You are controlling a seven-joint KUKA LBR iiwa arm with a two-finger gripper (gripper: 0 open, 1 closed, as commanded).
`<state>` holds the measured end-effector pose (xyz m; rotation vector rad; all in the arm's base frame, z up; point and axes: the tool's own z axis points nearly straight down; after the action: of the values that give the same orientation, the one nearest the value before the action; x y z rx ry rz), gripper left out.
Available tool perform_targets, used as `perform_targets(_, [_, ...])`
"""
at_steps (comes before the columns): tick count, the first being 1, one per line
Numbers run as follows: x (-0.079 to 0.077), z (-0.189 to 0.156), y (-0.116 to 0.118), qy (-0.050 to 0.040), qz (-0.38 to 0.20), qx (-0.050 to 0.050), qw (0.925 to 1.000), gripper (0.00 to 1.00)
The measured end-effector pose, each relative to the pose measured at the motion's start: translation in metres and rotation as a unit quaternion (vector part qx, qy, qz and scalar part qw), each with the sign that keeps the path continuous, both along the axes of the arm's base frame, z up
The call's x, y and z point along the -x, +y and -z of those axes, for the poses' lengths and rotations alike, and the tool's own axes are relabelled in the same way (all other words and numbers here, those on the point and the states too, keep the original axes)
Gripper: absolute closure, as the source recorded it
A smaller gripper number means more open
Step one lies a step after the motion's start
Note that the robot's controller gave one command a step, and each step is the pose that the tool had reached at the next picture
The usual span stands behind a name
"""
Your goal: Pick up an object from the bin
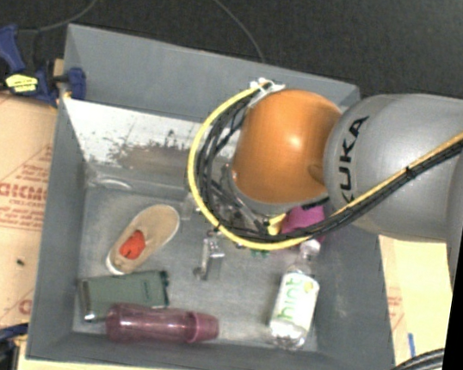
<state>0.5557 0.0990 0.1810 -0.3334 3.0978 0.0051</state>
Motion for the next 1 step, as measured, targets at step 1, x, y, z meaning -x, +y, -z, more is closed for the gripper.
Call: perform_targets(1, [-0.0248, 0.0743, -0.0393, 0.0048, 0.193, -0.003, 0.9812, 0.0])
